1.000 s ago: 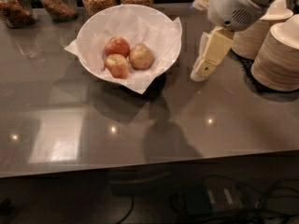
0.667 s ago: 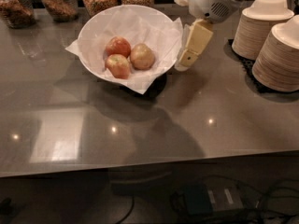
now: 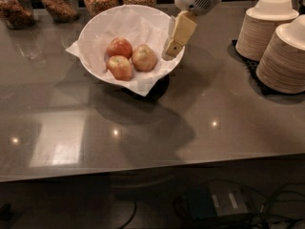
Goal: Pick apple from white bowl
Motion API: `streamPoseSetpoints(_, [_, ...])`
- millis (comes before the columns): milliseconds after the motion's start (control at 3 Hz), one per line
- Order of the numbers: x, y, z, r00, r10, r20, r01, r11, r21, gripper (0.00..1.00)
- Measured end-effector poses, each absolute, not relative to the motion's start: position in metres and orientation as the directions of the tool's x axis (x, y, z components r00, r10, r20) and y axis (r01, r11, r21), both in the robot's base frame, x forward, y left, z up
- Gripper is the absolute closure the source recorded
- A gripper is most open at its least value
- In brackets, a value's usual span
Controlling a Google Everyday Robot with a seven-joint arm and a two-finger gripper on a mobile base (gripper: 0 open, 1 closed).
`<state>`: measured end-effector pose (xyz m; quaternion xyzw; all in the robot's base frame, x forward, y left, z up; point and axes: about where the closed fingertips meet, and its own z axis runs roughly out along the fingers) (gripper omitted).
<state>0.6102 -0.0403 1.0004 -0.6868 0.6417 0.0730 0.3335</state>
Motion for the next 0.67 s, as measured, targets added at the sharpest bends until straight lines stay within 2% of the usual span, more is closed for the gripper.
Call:
streamPoseSetpoints(333, [0.623,-0.038,0.992,0.205,-0.823,-0.530,-0.916,0.029,-0.400,0.00])
streamPoseSetpoints(667, [0.643,-0.025,0.985,0.253,-0.808,-0.533,-0.902,0.001,-0.431,0.19])
